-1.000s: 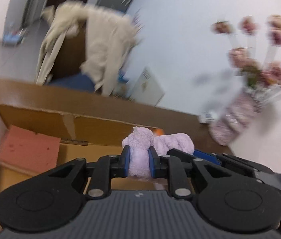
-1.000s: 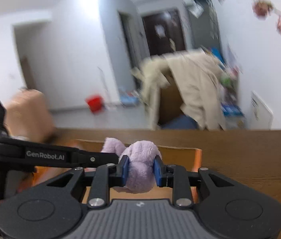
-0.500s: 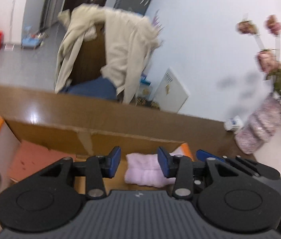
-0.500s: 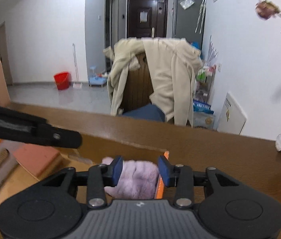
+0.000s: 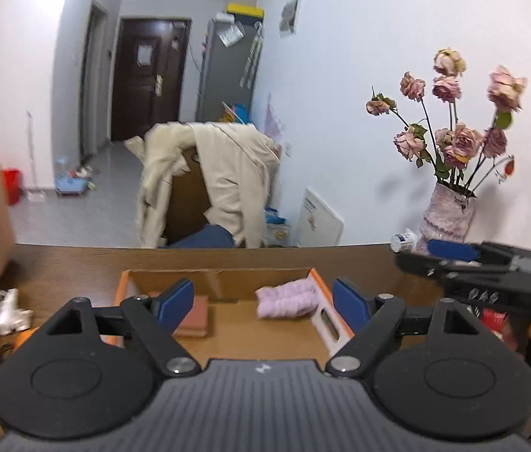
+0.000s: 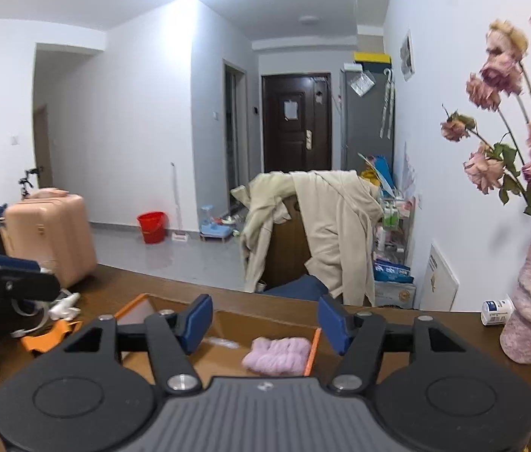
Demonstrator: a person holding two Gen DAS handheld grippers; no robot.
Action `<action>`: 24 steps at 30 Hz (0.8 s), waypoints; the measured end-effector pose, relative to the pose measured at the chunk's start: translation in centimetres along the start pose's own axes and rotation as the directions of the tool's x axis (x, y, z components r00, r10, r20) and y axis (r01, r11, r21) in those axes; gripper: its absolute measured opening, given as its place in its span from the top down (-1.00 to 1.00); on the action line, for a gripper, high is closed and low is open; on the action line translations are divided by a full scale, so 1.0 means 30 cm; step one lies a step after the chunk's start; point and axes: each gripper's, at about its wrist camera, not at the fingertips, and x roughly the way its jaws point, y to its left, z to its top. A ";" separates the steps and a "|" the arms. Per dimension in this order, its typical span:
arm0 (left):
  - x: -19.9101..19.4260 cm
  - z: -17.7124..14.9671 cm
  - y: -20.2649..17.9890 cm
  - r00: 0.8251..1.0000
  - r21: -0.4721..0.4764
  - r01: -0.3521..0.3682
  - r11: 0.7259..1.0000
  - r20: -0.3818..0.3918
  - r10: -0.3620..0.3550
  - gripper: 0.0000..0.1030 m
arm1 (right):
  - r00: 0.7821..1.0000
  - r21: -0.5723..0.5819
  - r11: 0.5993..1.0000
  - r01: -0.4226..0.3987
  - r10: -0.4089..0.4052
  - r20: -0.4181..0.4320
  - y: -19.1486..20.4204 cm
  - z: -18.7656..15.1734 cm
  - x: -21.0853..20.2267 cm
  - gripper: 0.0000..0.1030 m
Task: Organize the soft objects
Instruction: 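Move both grippers back to the yellow-and-white plush toy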
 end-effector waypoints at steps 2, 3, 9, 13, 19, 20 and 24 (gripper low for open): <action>-0.100 -0.070 -0.007 0.999 0.006 -0.023 1.000 0.039 0.023 -0.72 | 0.999 -0.008 1.000 -0.015 0.015 0.029 0.029 -0.042 -0.079 -0.36; -0.146 -0.105 -0.009 0.998 0.007 -0.035 0.999 0.056 0.035 -0.74 | 0.999 -0.012 1.000 -0.023 0.024 0.045 0.045 -0.069 -0.127 -0.43; -0.379 -0.402 -0.048 0.986 0.095 -0.099 0.991 0.145 0.085 -0.85 | 0.993 -0.054 0.997 -0.057 0.062 0.104 0.156 -0.264 -0.351 -0.49; -0.490 -0.587 -0.081 0.983 0.089 -0.109 0.990 0.160 0.094 -0.92 | 0.989 -0.051 0.996 -0.077 0.083 0.119 0.215 -0.415 -0.485 -0.63; -0.582 -0.761 -0.093 0.985 -0.012 -0.103 0.995 0.140 0.104 -0.97 | 0.992 -0.001 0.993 -0.120 0.120 0.047 0.245 -0.599 -0.581 -0.68; -0.579 -0.773 -0.091 0.986 -0.029 -0.099 0.995 0.131 0.102 -0.97 | 0.992 -0.007 0.993 -0.120 0.120 0.031 0.253 -0.627 -0.590 -0.68; -0.522 -0.798 -0.091 0.990 -0.055 -0.111 0.992 0.084 0.115 -0.99 | 0.995 -0.011 0.996 -0.094 0.094 -0.026 0.240 -0.686 -0.575 -0.60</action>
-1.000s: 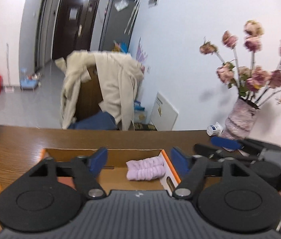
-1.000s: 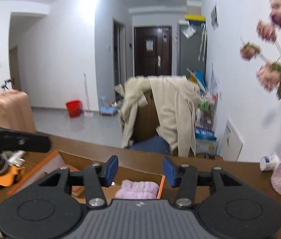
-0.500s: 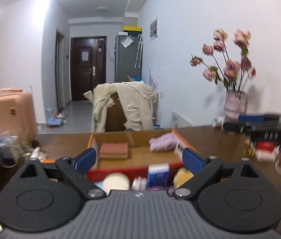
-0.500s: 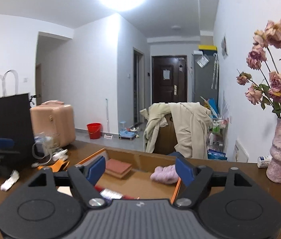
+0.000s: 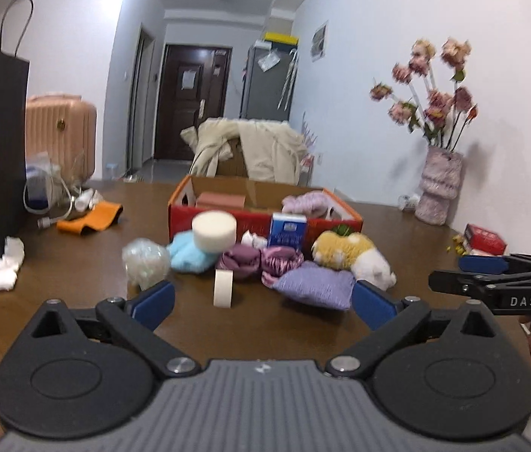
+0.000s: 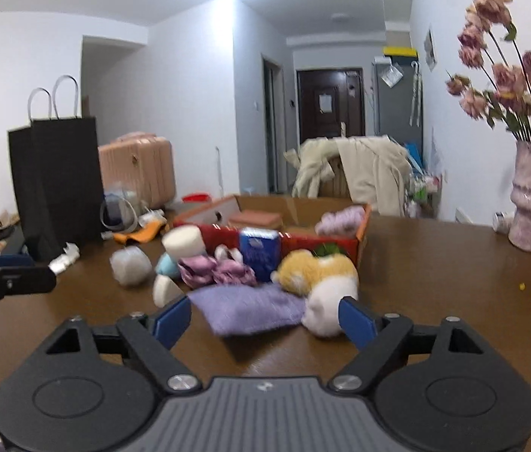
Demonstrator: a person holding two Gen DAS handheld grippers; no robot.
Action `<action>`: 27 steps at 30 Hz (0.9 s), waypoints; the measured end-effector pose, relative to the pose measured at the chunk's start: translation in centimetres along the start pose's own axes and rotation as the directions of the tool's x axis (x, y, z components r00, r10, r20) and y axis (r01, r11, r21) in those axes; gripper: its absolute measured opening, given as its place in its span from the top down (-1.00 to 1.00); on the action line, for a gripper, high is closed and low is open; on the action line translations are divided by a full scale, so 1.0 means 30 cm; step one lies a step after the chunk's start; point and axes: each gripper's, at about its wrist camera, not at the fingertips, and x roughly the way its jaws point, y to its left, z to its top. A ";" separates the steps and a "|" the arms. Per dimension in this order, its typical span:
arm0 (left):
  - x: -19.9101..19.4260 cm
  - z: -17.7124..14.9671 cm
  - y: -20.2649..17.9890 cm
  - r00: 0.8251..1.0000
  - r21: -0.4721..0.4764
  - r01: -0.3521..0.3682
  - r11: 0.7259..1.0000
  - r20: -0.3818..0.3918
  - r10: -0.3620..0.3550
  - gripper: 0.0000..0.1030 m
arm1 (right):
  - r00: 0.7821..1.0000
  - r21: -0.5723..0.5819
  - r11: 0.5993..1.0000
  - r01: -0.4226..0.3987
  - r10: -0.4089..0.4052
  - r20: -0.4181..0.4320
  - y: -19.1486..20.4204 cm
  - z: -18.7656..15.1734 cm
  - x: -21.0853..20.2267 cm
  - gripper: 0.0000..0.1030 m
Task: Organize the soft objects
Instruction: 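Move both grippers back to the yellow-and-white plush toy, then close both grippers together on the yellow-and-white plush toy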
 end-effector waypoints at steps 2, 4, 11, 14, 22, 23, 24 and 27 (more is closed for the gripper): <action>0.031 -0.015 -0.005 1.000 0.000 0.002 1.000 -0.017 -0.002 -0.99 | 1.000 0.013 1.000 0.015 -0.015 -0.004 -0.020 -0.013 0.017 -0.52; 0.065 -0.030 -0.012 0.999 0.003 0.015 1.000 -0.035 -0.015 -0.99 | 1.000 0.031 0.999 0.027 -0.027 -0.010 -0.040 -0.021 0.046 -0.45; 0.265 0.028 -0.052 0.996 0.005 0.074 0.997 -0.042 -0.074 -0.71 | 0.997 0.064 0.996 0.065 -0.062 -0.049 -0.117 -0.005 0.201 -0.34; 0.387 0.086 -0.102 0.990 0.035 0.132 0.991 -0.064 -0.129 -0.41 | 0.996 0.066 0.995 0.072 -0.068 -0.059 -0.133 0.005 0.266 -0.34; 0.792 0.147 -0.256 0.951 0.186 0.242 0.952 -0.242 -0.194 -0.20 | 0.986 0.107 0.986 0.130 -0.117 -0.119 -0.176 -0.021 0.460 -0.11; 0.823 0.142 -0.260 0.948 0.186 0.245 0.951 -0.252 -0.195 -0.20 | 0.984 0.131 0.983 0.127 -0.109 -0.139 -0.194 -0.023 0.471 0.00; 0.855 0.137 -0.257 0.944 0.165 0.258 0.952 -0.254 -0.211 -0.20 | 0.985 0.161 0.979 0.121 -0.099 -0.141 -0.212 -0.025 0.472 0.06; 0.915 0.123 -0.224 0.920 0.049 0.317 0.947 -0.258 -0.295 -0.19 | 0.990 0.269 0.960 0.073 -0.038 -0.134 -0.273 -0.039 0.470 0.07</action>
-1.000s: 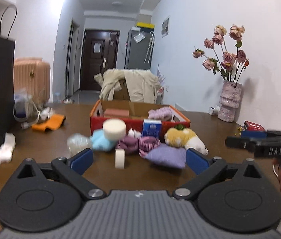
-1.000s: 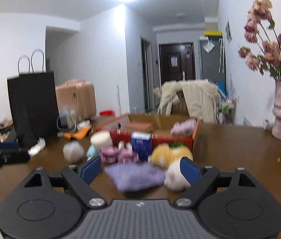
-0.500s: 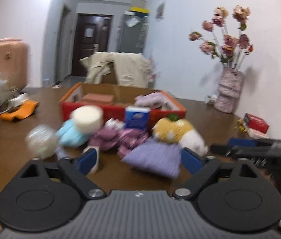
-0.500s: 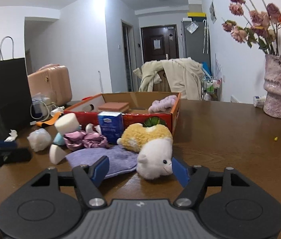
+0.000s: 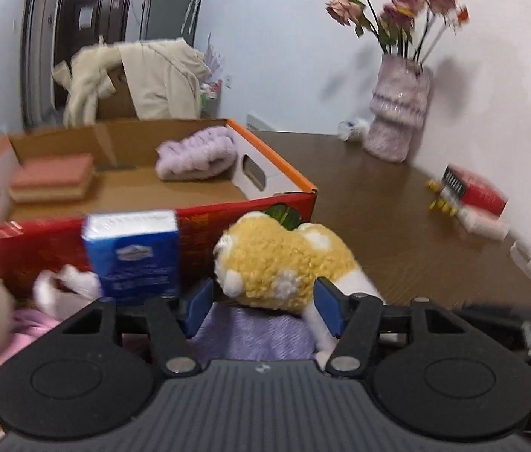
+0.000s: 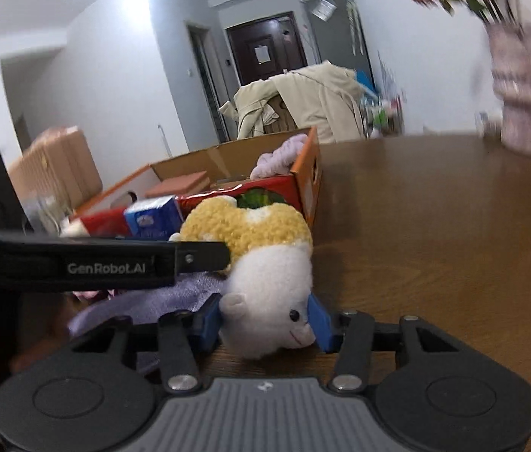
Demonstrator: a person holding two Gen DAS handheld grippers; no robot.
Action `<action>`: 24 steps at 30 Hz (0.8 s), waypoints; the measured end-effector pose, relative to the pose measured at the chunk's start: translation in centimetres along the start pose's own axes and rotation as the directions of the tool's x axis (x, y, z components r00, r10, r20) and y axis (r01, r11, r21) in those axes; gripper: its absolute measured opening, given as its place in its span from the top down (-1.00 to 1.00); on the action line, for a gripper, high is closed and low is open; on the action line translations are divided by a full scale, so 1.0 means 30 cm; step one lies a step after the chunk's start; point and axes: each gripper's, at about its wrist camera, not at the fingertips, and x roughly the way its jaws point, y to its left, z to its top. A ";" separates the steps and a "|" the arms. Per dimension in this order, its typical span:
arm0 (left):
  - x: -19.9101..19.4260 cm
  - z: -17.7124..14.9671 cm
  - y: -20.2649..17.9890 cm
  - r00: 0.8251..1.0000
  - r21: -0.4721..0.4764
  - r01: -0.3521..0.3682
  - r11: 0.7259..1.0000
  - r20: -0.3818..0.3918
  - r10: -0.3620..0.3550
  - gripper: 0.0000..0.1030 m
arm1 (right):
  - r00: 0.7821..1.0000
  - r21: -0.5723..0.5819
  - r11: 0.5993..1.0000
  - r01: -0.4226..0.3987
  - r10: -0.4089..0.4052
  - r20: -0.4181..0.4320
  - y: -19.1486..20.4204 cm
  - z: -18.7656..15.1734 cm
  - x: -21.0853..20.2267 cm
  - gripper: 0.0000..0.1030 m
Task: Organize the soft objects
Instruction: 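Close both grippers together on the yellow-and-white plush toy, then carry the plush toy into the box and open both grippers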
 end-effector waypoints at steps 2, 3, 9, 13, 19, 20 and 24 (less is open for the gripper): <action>0.014 -0.007 0.025 0.999 -0.033 0.033 0.999 0.011 -0.032 -0.14 | 1.000 -0.001 1.000 -0.002 0.002 -0.007 0.002 -0.003 0.004 0.08; 0.015 -0.004 0.031 0.999 -0.037 0.036 0.999 0.025 -0.035 -0.13 | 1.000 -0.011 1.000 -0.002 0.002 -0.009 0.007 -0.005 0.006 0.08; -0.003 0.014 0.052 0.995 -0.053 0.033 0.998 0.097 -0.027 -0.02 | 1.000 -0.035 0.999 -0.011 0.010 -0.018 0.019 -0.006 0.009 0.09; -0.008 0.019 0.062 0.993 -0.059 0.064 0.996 0.102 -0.058 0.16 | 1.000 -0.041 0.999 -0.014 0.014 -0.013 0.018 -0.006 0.001 0.13; -0.090 0.049 0.028 0.988 -0.039 0.050 0.998 0.145 -0.044 0.24 | 0.997 -0.060 0.997 -0.051 0.054 0.046 0.030 -0.010 -0.039 0.18; -0.117 0.060 0.026 0.987 -0.045 0.059 0.997 0.155 -0.052 0.24 | 0.996 -0.078 0.996 -0.051 0.056 0.063 0.043 -0.008 -0.058 0.18; -0.255 0.091 0.007 0.971 -0.052 0.093 0.994 0.227 -0.079 0.25 | 0.987 -0.140 0.990 -0.030 0.051 0.150 0.111 0.027 -0.189 0.19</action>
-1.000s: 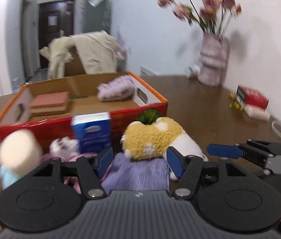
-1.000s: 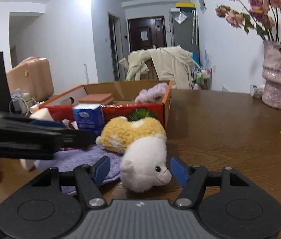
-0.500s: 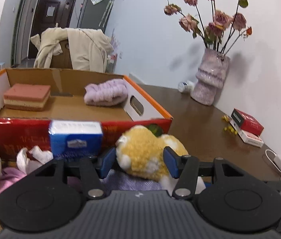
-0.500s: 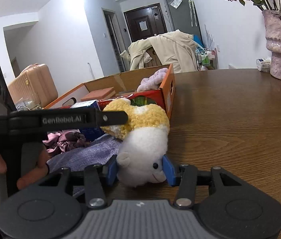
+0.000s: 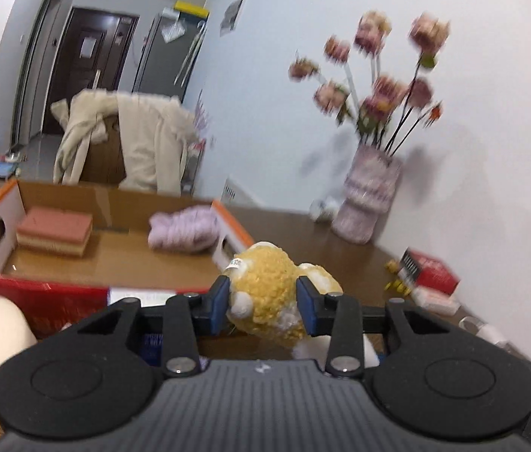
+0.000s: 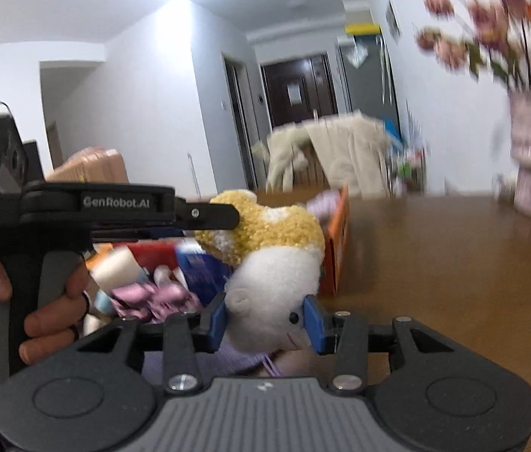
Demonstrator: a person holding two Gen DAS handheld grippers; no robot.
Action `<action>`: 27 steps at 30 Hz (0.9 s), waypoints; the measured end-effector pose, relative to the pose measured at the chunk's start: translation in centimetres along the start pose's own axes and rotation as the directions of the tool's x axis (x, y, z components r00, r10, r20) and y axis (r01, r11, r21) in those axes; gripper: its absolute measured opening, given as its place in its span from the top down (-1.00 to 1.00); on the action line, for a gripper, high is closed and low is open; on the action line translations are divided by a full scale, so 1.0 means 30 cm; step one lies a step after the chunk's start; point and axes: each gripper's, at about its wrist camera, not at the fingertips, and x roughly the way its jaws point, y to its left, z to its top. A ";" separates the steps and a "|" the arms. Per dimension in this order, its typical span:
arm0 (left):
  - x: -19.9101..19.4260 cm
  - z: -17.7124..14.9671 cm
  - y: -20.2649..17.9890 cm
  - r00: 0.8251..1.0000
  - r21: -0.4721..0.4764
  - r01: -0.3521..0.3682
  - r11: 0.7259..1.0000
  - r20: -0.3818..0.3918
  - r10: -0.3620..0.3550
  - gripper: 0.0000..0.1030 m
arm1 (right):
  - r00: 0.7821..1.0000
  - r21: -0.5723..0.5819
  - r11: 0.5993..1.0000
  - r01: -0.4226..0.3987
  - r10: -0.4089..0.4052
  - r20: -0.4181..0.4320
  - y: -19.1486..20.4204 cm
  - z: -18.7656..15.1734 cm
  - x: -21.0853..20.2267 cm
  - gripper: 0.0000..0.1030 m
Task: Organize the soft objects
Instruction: 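Carry the plush toy into the box and open both grippers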
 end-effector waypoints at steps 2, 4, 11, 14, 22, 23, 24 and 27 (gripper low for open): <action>-0.060 0.022 -0.014 0.999 -0.001 0.009 1.000 0.032 -0.009 0.25 | 1.000 -0.023 1.000 0.000 0.000 0.028 0.038 0.034 -0.054 0.19; -0.104 0.044 -0.021 0.998 -0.005 0.021 1.000 0.059 -0.021 0.25 | 0.999 -0.058 0.998 0.008 -0.005 0.054 0.078 0.059 -0.098 0.19; -0.058 0.195 0.071 0.998 -0.077 0.054 0.996 0.037 -0.051 0.25 | 0.998 -0.101 0.995 0.015 -0.008 0.063 0.110 0.191 -0.048 0.19; 0.051 0.268 0.147 0.999 -0.107 0.042 0.993 -0.001 -0.042 0.25 | 0.999 -0.078 0.997 0.003 0.000 0.037 0.068 0.275 0.072 0.19; 0.402 0.282 0.346 0.988 -0.209 -0.023 0.978 -0.155 -0.010 0.26 | 0.992 -0.072 0.996 0.061 -0.068 -0.110 -0.009 0.355 0.425 0.19; 0.438 0.272 0.360 0.983 -0.216 -0.038 0.976 -0.182 -0.002 0.26 | 0.988 -0.075 0.995 0.070 -0.079 -0.131 -0.017 0.350 0.459 0.20; 0.475 0.260 0.369 0.977 -0.215 -0.054 0.975 -0.212 0.007 0.26 | 0.985 -0.079 0.994 0.079 -0.090 -0.150 -0.020 0.343 0.482 0.20; 0.549 0.221 0.376 0.958 -0.182 -0.082 0.980 -0.287 0.026 0.28 | 0.965 -0.140 0.981 0.131 -0.159 -0.208 -0.016 0.308 0.559 0.19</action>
